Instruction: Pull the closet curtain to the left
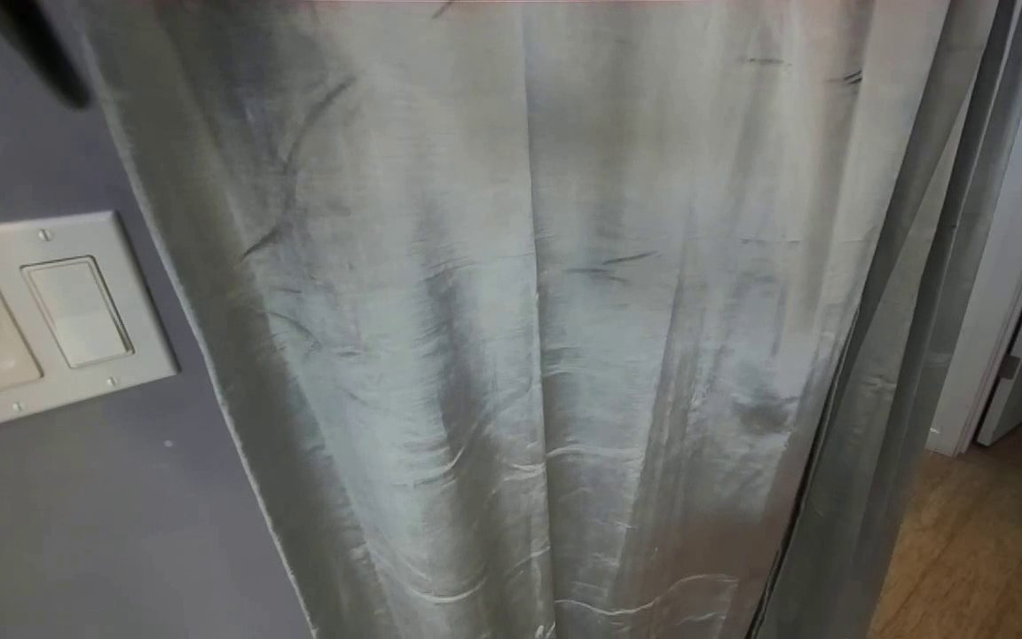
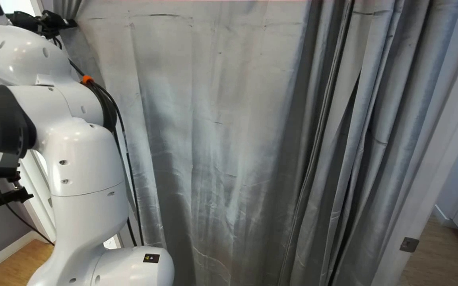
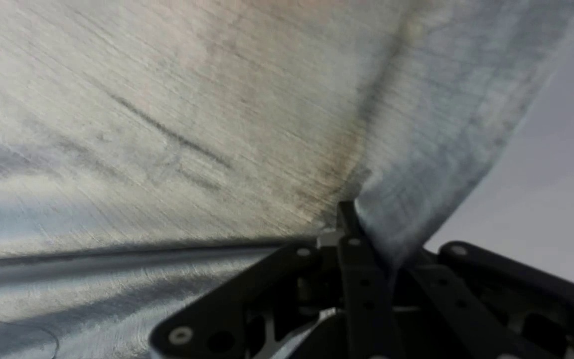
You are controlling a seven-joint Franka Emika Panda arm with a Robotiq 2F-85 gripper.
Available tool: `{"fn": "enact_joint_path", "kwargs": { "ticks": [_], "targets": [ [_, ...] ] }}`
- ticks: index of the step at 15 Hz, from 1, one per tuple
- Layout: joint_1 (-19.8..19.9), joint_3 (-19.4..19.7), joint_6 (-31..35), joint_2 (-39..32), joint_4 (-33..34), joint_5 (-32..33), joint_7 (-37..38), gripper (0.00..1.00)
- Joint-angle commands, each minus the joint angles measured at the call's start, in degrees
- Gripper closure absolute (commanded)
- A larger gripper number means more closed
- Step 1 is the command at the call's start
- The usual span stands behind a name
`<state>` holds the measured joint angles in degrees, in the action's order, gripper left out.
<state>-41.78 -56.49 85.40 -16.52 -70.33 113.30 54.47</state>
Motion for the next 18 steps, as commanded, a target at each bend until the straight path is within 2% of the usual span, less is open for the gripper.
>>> {"fn": "enact_joint_path", "kwargs": {
  "ticks": [1,2,3,4,11,12,14,15,18],
  "targets": [
    [-9.6,4.65,1.58,-7.63,4.76,-1.45,0.87,0.98],
    [-11.16,6.41,1.39,-8.11,5.92,-1.93,0.59,0.99],
    [-10.17,3.8,-0.12,-9.97,7.44,-0.19,0.06,0.98],
    [-10.89,4.58,-0.51,-10.7,8.79,-0.42,0.88,0.73],
    [-11.43,4.07,-0.24,-12.83,15.04,-0.94,3.28,0.73],
    [-14.38,9.96,1.58,-11.17,15.32,-4.54,4.91,0.73],
    [-16.44,12.57,1.98,-11.04,16.84,-5.91,6.83,0.73],
    [-15.01,8.3,-1.01,-12.77,18.35,-4.16,4.49,0.73],
    [-16.93,10.35,-9.37,-12.5,18.76,-3.3,-2.01,0.73]
  ]
}}
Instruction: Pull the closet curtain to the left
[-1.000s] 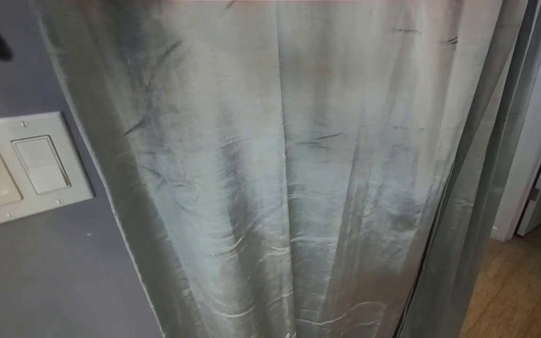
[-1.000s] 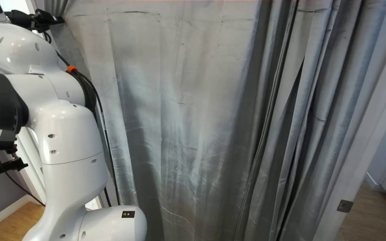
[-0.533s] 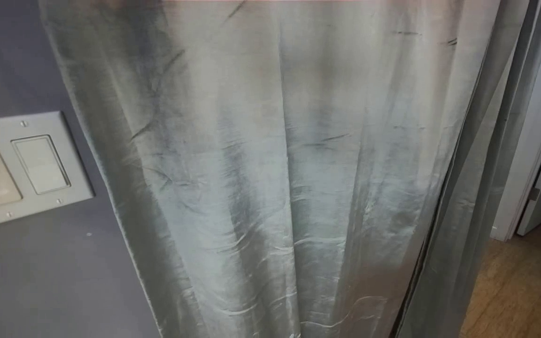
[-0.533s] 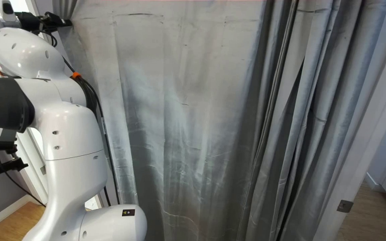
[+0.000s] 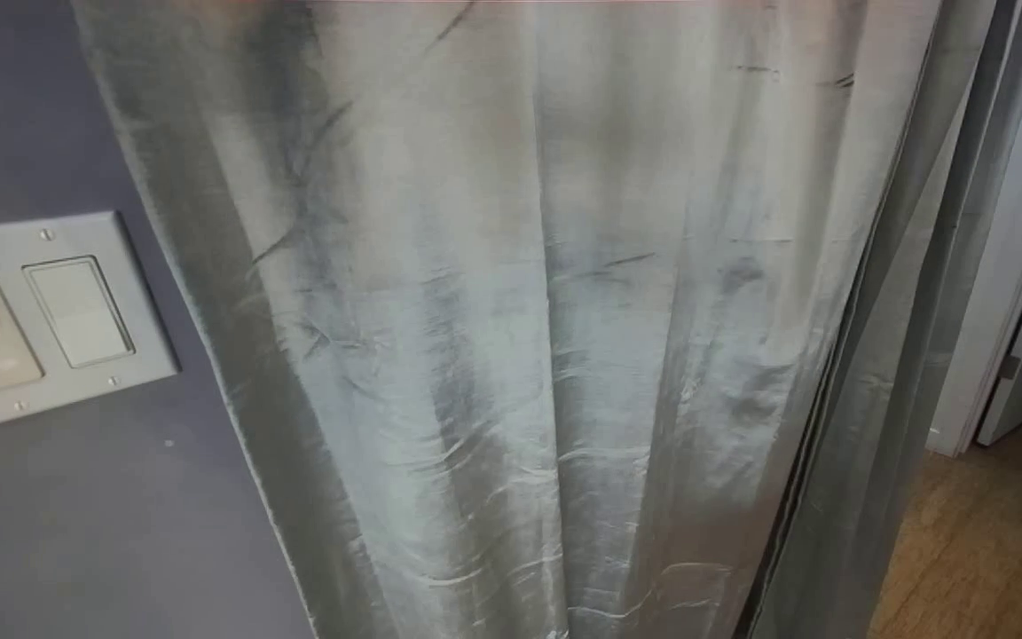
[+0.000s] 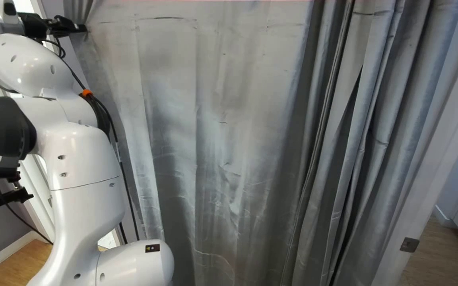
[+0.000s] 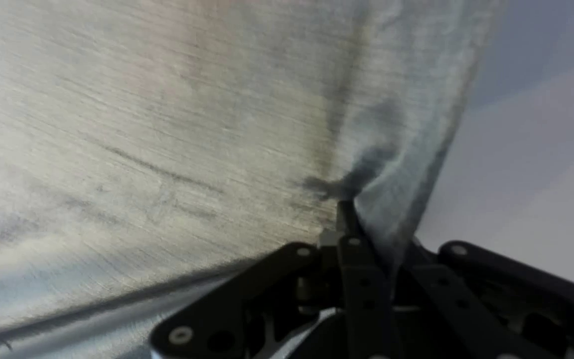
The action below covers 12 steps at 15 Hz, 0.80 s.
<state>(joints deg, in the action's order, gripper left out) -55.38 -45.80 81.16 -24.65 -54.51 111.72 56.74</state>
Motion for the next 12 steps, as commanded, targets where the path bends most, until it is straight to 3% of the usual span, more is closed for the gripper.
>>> {"fn": "enact_joint_path", "kwargs": {
  "ticks": [1,4,5,6,12],
  "targets": [
    [-3.62,-0.47,-7.59,-4.39,3.19,-2.16,-5.39,0.73],
    [-3.83,-0.83,-15.21,-4.23,4.17,-3.31,-7.62,0.73],
    [-6.6,4.62,-14.31,-2.66,4.77,-8.35,-5.1,0.73],
    [-7.23,5.47,-14.67,-2.65,5.8,-9.36,-2.95,0.73],
    [-15.38,18.93,-17.51,-1.66,10.26,-13.81,9.08,0.73]
  ]
}}
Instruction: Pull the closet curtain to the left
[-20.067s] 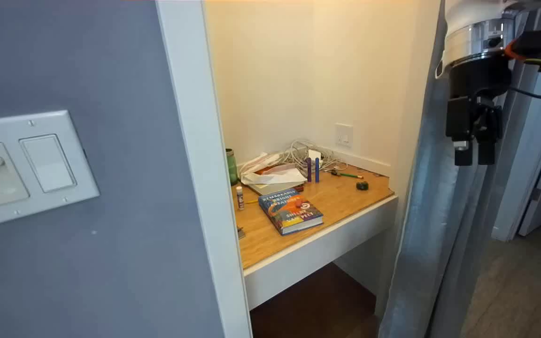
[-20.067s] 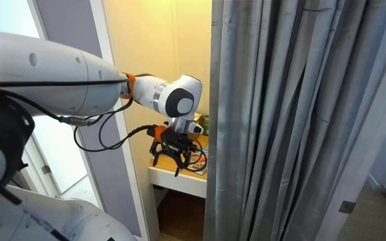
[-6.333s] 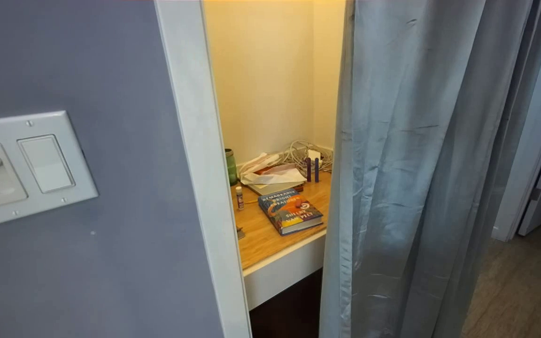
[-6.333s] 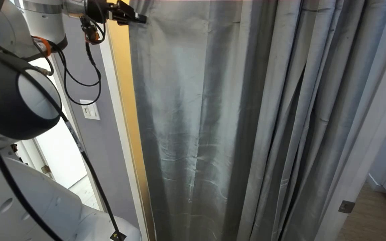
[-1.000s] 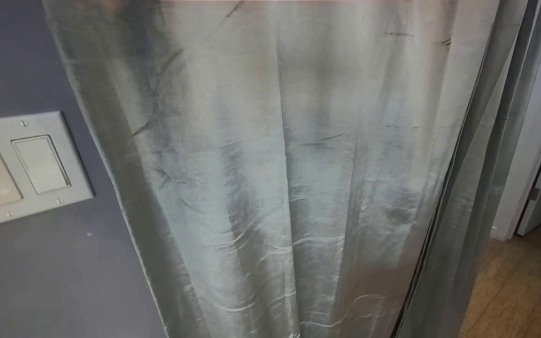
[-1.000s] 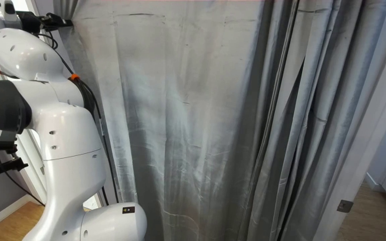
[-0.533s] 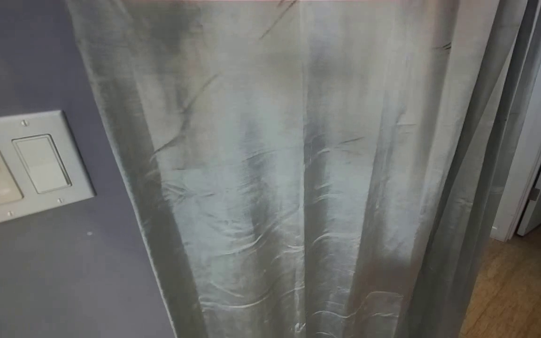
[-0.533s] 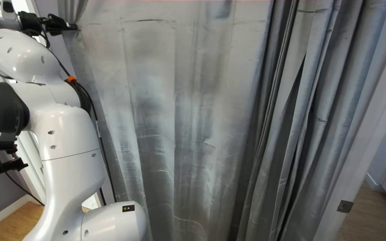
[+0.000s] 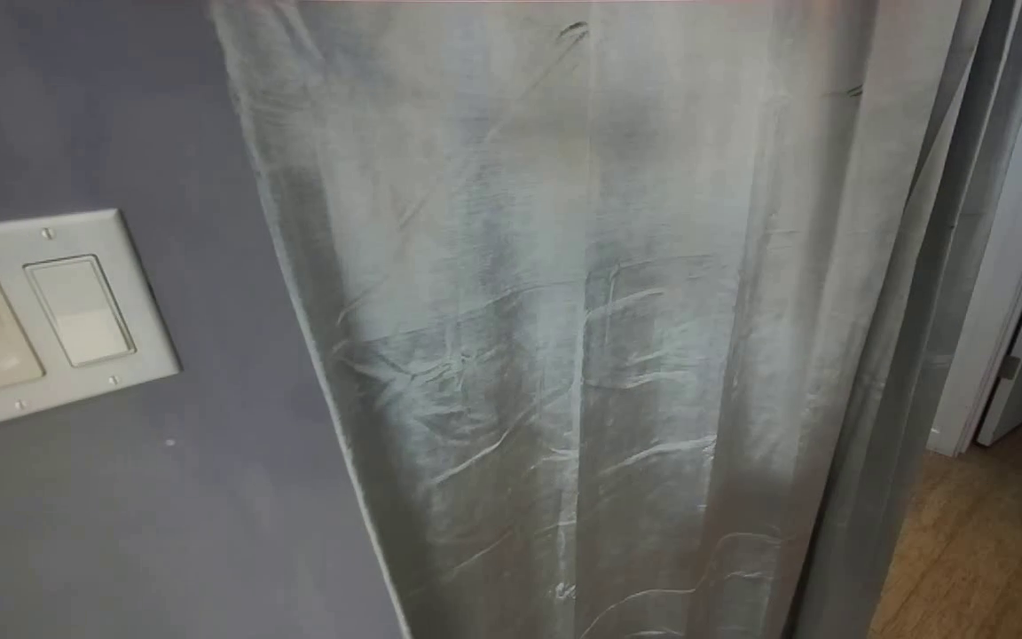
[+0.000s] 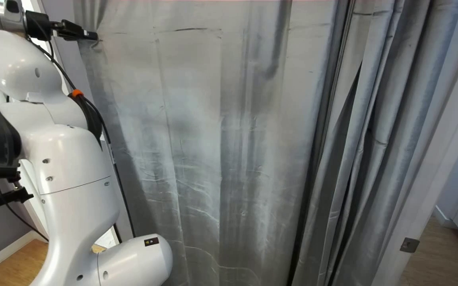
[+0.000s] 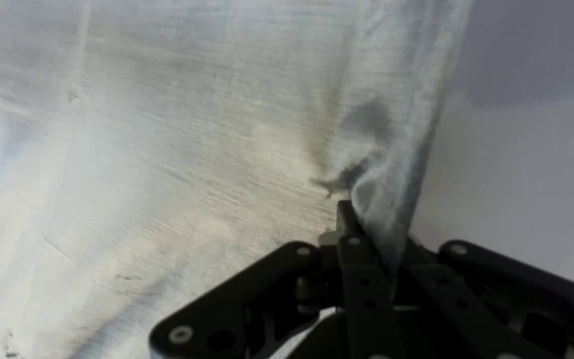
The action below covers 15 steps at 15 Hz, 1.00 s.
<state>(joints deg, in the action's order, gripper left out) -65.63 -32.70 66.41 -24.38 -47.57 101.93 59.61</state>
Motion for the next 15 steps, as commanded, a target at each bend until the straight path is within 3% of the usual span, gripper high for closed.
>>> {"fn": "enact_joint_path", "kwargs": {
  "ticks": [1,2,4,5,7,8,9,11,13,15],
  "targets": [
    [-6.64,8.56,-3.88,-1.59,2.99,-3.64,7.65,0.73],
    [-4.37,4.73,-6.26,-1.42,1.7,-0.75,8.83,0.73],
    [-4.55,5.64,-7.58,0.06,-0.32,-0.45,7.81,0.73],
    [-4.01,5.46,-5.66,-0.05,0.7,-0.25,6.23,0.98],
    [-4.02,5.46,-6.48,0.03,0.67,-0.24,6.24,0.98],
    [-4.02,5.46,-6.5,0.03,0.66,-0.22,6.24,0.73],
    [-7.25,11.63,-6.14,-0.05,2.2,-1.6,6.52,0.73],
    [-8.84,14.76,-11.84,-0.8,4.0,-1.36,8.38,0.73],
    [-10.37,17.56,-17.67,-1.71,5.62,-1.36,9.34,0.73],
    [-9.87,16.09,-24.19,-3.87,8.93,0.26,8.92,0.73]
  ]
}}
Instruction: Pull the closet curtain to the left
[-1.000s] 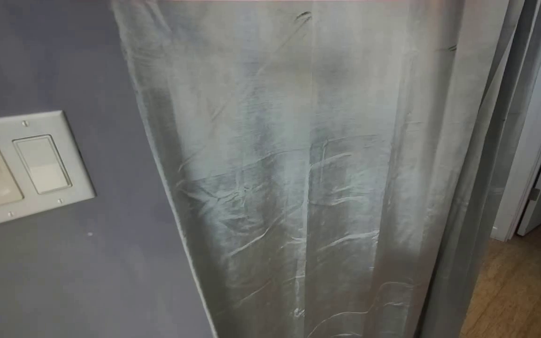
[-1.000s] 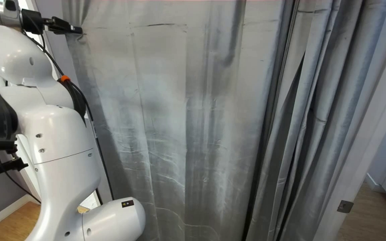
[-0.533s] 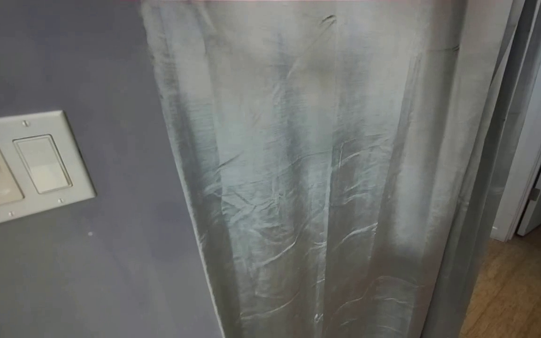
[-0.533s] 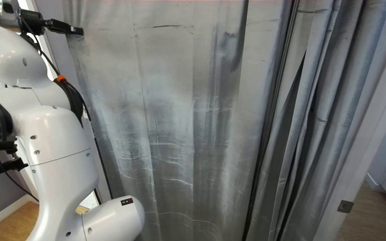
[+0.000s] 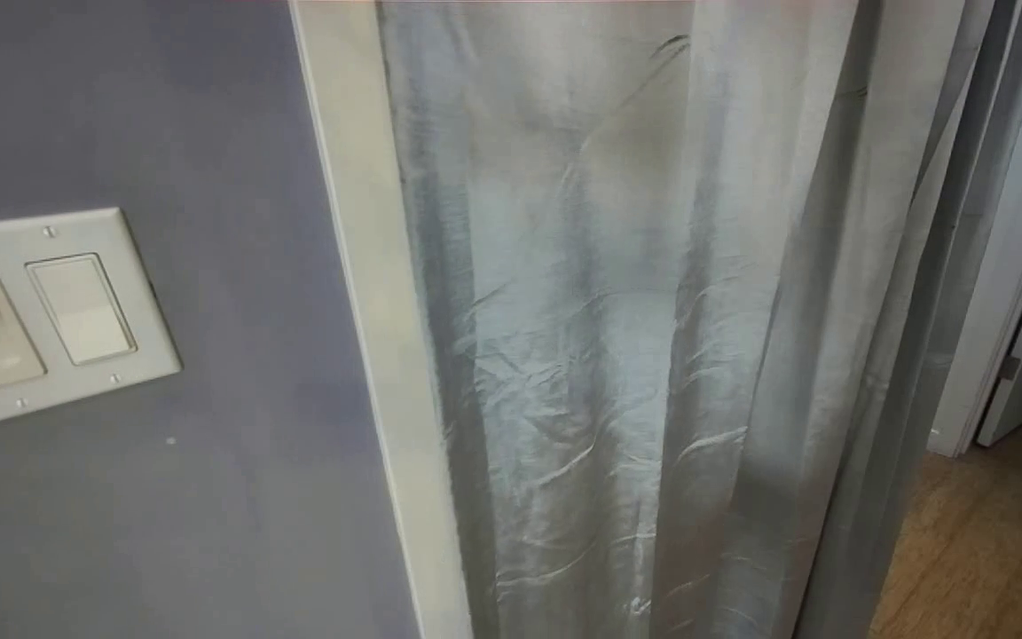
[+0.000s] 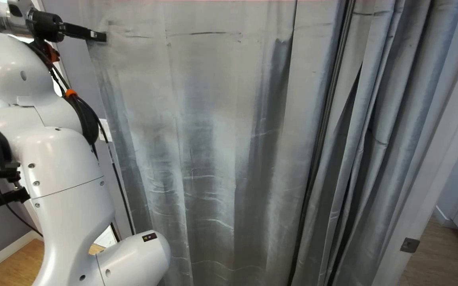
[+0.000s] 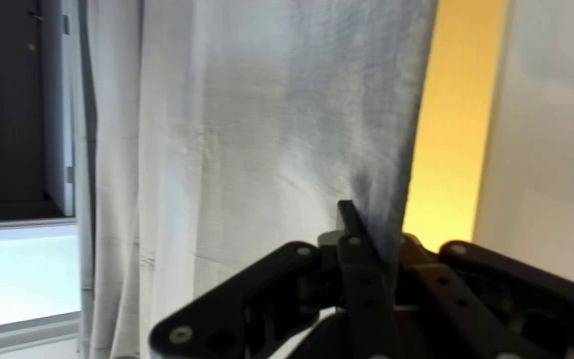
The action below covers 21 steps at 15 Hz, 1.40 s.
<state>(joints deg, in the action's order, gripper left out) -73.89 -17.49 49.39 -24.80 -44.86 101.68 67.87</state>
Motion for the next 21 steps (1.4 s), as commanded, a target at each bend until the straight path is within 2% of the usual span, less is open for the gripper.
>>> {"fn": "enact_joint_path", "kwargs": {
  "ticks": [1,5,6,8,9,15,18,19,21],
  "targets": [
    [-3.93,11.62,-2.65,-4.31,9.61,-5.14,0.12,0.95],
    [-5.72,16.94,-3.36,-5.49,11.97,-8.68,1.33,0.93],
    [-5.95,17.65,-3.36,-5.88,12.56,-9.68,1.15,0.69],
    [-6.57,17.8,-3.36,-6.63,13.6,-11.15,1.23,0.67],
    [-6.75,16.34,-3.22,-7.36,15.1,-11.48,0.61,0.61],
    [-10.42,14.6,2.34,-9.09,20.5,-18.89,-0.1,0.21],
    [-11.61,14.92,1.29,-8.7,22.26,-22.94,-1.64,0.01],
    [-11.92,15.04,0.09,-8.23,22.85,-24.63,-2.42,0.0],
    [-11.93,14.17,-3.0,-3.76,18.6,-30.08,-1.06,0.0]
  ]
}}
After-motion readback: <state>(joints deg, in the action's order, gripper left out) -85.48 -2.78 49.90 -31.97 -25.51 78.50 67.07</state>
